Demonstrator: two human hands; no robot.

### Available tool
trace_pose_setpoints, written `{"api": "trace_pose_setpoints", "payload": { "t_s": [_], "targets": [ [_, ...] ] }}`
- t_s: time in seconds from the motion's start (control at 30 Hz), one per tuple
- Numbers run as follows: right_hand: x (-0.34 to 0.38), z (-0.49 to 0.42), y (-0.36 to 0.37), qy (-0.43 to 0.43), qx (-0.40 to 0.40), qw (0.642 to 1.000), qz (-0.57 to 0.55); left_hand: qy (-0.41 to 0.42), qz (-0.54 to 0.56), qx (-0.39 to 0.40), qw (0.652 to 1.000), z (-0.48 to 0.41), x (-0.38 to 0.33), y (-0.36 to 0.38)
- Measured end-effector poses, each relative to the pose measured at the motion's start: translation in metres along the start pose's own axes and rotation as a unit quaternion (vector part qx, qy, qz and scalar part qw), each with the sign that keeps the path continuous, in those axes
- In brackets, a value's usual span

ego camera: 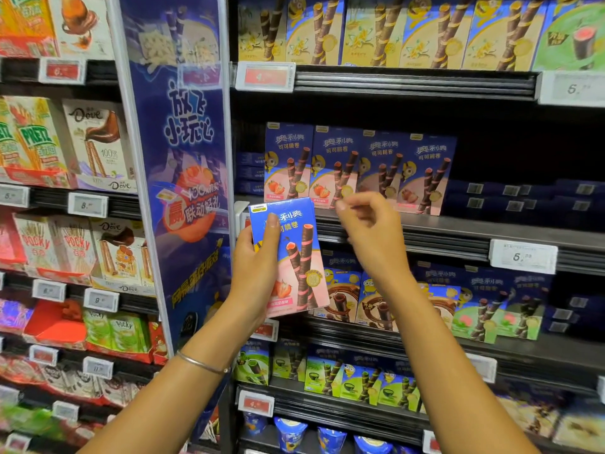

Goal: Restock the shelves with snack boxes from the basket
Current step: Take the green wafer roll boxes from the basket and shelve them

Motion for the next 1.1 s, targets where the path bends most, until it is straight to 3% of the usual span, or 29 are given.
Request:
{"api": "trace_pose_setpoints", "payload": {
  "t_s": [0.07,0.2,0.43,0.57,0.8,0.93,1.1],
  "targets": [
    [-0.008,0.022,0.007,0.040,0.061,0.997,-0.012,-0.005,0.010,0.010,1.000,0.001,0.002,0.003],
    [-0.017,0.045,0.012,0.081,0.107,0.991,-0.016,-0.010,0.030,0.016,0.999,0.000,0.010,0.009],
    [-0.022,0.048,0.002,0.087,0.115,0.987,0.071,-0.021,0.038,0.024,0.999,-0.001,0.023,0.017],
    [-0.025,0.048,-0.005,0.112,0.120,0.985,0.051,-0.058,0.086,0.026,0.994,0.000,0.027,0.022],
    [-0.017,0.050,-0.009,0.150,0.140,0.978,0.023,-0.026,0.097,0.006,0.995,-0.003,0.025,0.027],
    [-0.003,0.033,-0.034,0.135,0.100,0.986,0.004,0.020,0.073,-0.017,0.997,-0.010,0.017,0.019],
    [0.011,-0.020,-0.083,0.097,-0.050,0.994,0.019,0.043,0.050,-0.028,0.997,-0.018,0.016,0.008]
  ]
}}
Point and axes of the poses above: each hand's wrist, its own z-axis away from the middle knuckle, its own y-axis out of the palm, x = y × z, the point moved 5 cm from there along -z, towards the middle knuckle, and after that the axes turned 8 degrees about z, right-handed, at the moved point
